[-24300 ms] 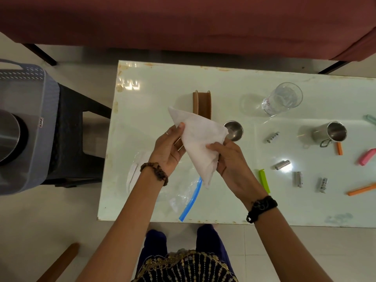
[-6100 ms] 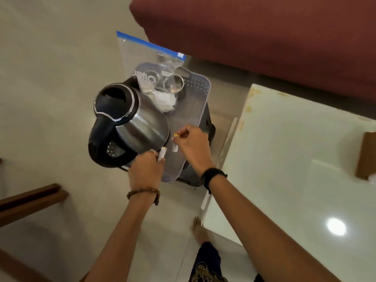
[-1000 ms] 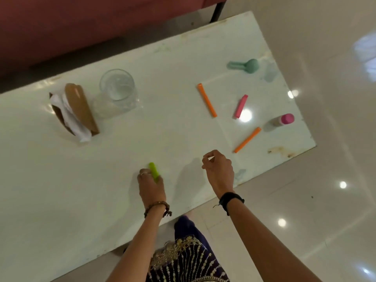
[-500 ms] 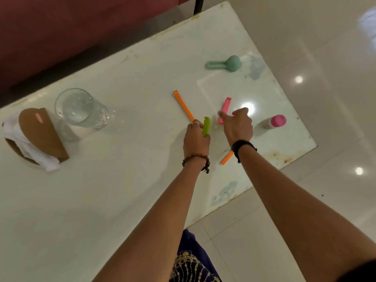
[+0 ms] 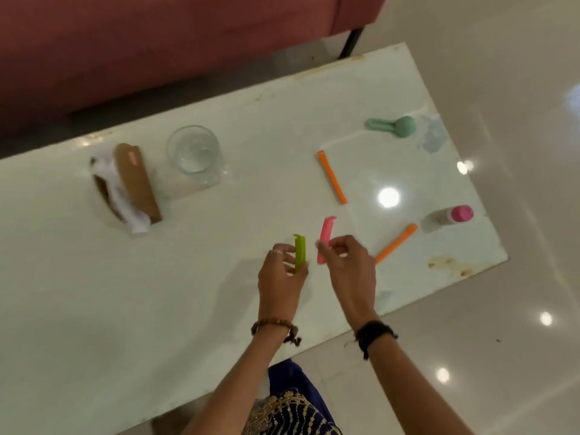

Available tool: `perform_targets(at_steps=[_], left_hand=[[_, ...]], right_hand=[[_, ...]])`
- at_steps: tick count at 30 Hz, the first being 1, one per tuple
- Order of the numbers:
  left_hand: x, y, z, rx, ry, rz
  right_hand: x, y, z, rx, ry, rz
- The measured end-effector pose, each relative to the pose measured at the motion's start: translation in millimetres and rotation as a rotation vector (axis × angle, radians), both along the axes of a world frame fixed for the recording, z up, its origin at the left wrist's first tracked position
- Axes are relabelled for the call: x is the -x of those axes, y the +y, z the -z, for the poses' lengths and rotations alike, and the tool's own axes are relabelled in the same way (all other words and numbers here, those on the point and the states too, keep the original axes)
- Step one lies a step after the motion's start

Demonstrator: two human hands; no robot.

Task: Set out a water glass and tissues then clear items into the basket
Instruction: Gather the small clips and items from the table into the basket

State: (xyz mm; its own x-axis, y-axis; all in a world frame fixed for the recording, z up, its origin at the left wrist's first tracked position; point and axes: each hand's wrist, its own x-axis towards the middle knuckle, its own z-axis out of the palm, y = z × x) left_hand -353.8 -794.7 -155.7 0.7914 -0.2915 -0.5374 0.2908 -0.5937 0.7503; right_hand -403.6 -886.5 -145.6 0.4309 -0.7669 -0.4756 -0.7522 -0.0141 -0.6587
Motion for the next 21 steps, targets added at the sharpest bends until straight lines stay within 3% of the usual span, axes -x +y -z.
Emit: perform_targets(at_steps=[14, 21], left_hand=[[-48.6, 388.4, -78.4, -0.098, -0.148, -0.567], [-90.0, 589.5, -112.3, -0.283, -0.349, -0.691]], right_hand=[[-79.9, 378.5, -68.5, -0.240, -0.163, -0.426], [-149.1, 568.6, -96.7, -0.293, -0.191, -0.730]])
